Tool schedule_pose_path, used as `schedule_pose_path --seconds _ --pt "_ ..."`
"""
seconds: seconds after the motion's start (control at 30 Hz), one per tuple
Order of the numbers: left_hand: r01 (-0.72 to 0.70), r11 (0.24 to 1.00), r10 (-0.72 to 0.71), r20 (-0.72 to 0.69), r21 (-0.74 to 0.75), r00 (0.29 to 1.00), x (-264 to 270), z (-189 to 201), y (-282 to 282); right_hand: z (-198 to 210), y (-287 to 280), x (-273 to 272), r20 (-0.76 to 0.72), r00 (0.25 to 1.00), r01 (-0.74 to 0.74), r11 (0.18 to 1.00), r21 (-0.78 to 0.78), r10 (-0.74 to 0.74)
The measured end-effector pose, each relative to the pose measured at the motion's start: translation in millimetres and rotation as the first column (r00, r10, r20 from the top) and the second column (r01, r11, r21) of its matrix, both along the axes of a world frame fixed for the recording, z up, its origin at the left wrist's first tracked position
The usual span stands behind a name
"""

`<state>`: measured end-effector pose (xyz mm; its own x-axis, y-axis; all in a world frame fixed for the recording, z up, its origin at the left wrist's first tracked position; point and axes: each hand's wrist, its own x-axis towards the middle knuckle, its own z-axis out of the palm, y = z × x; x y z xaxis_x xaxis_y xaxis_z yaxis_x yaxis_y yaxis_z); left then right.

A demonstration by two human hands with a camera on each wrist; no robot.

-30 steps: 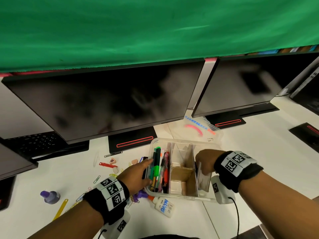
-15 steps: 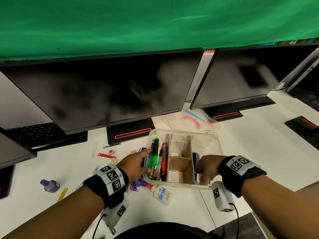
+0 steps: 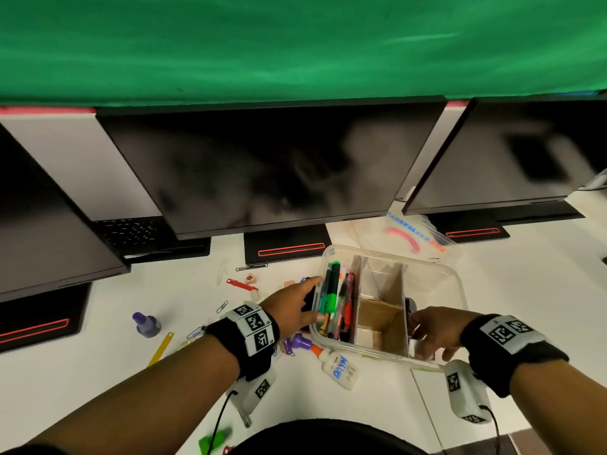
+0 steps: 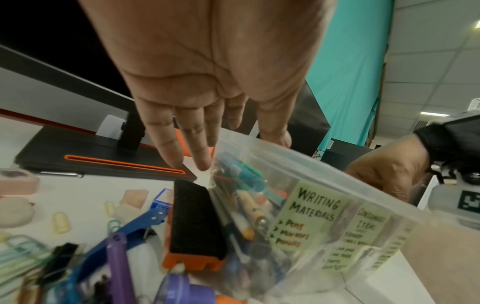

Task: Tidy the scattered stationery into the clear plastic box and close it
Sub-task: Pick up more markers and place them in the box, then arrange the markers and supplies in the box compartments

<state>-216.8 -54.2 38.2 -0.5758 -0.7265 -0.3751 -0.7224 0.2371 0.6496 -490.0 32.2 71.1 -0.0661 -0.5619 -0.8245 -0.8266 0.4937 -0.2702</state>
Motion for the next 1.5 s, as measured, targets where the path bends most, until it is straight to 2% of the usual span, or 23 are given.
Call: schedule_pose_path --seconds 0.1,0.2,0.27,0.3,0.37,0.43,0.6,0.67,0.73,0.77,0.83,0.93,1.03,1.1,1.23,1.37,1.5 --pt "-0.070 0.996 0.071 0.012 -0.063 0.997 19.7 -2.2 -8.9 15.0 -12.0 13.1 -0.185 0.959 -0.232 0.969 -0.086 0.214" --pt "-0.115 0.985 0.125 0.075 -0.125 0.989 46.8 -9.3 -26.7 32.8 -24.4 32.3 -0.346 0.890 -0.351 0.931 -0.103 0.298" --pt "-0.141 0.980 0.159 0.130 -0.139 0.979 65.2 -16.4 -36.4 42.9 -29.0 51.4 -0.436 0.841 -0.435 0.879 -0.196 0.319" --pt "-0.148 0.979 0.169 0.159 -0.139 0.973 73.6 -19.0 -38.7 44.9 -30.5 63.0 -0.445 0.846 -0.443 0.852 -0.281 0.293" --pt "-0.166 0.976 0.193 0.206 -0.140 0.959 88.4 -23.9 -38.7 44.1 -30.9 89.8 -0.337 0.910 -0.381 0.806 -0.453 0.241" --pt "-0.176 0.973 0.208 0.229 -0.151 0.951 102.5 -29.0 -36.4 37.8 -30.5 115.7 -0.256 0.918 -0.396 0.751 -0.529 0.305" --pt "-0.231 0.946 0.288 0.259 -0.228 0.922 138.1 -37.9 -33.6 6.9 -34.8 163.9 -0.268 0.823 -0.542 0.549 -0.637 0.501" --pt "-0.270 0.929 0.334 0.257 -0.253 0.907 152.7 -37.6 -32.9 -7.1 -37.1 184.0 -0.317 0.763 -0.612 0.474 -0.633 0.563" --pt "-0.306 0.900 0.386 0.241 -0.310 0.890 168.0 -37.1 -32.1 -18.2 -38.4 204.2 -0.354 0.707 -0.678 0.445 -0.585 0.612" --pt "-0.331 0.878 0.421 0.227 -0.347 0.878 176.3 -36.2 -31.5 -24.4 -39.6 213.9 -0.377 0.681 -0.715 0.457 -0.530 0.628" --pt "-0.369 0.829 0.485 0.211 -0.420 0.849 190.9 -34.6 -31.3 -36.1 -41.3 225.1 -0.414 0.664 -0.747 0.534 -0.395 0.622" --pt "-0.393 0.791 0.546 0.250 -0.470 0.800 214.0 -33.8 -30.4 -55.4 -46.2 234.5 -0.467 0.727 -0.663 0.693 -0.285 0.503" --pt "-0.444 0.809 0.570 0.334 -0.384 0.751 228.8 -35.7 -30.9 -72.0 -52.5 238.2 -0.484 0.801 -0.506 0.830 -0.234 0.351" --pt "-0.499 0.816 0.577 0.362 -0.292 0.732 234.4 -38.4 -32.8 -82.8 -57.2 239.8 -0.499 0.828 -0.407 0.885 -0.225 0.254" --pt "-0.503 0.846 0.526 0.424 -0.175 0.737 236.1 -42.0 -35.4 -102.7 -64.0 241.2 -0.497 0.855 -0.302 0.921 -0.248 0.147" --pt "-0.453 0.872 0.484 0.450 -0.182 0.751 229.6 -43.0 -37.5 -115.6 -71.6 241.9 -0.552 0.818 -0.299 0.939 -0.170 0.161" --pt "-0.375 0.915 0.401 0.427 -0.147 0.810 216.6 -45.6 -36.0 -118.2 -77.7 239.9 -0.576 0.802 -0.293 0.944 -0.149 0.158"
